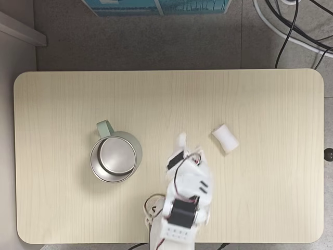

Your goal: Grasp a dressing and put it in the cup.

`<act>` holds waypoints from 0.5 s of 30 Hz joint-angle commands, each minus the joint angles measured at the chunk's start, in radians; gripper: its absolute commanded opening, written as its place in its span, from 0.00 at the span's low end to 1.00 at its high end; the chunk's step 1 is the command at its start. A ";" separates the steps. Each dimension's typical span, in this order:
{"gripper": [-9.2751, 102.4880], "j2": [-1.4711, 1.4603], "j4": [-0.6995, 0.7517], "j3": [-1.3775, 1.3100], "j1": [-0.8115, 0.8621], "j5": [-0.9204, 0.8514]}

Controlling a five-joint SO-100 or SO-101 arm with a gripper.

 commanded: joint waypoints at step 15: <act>0.29 0.153 -0.383 -0.284 0.229 -0.634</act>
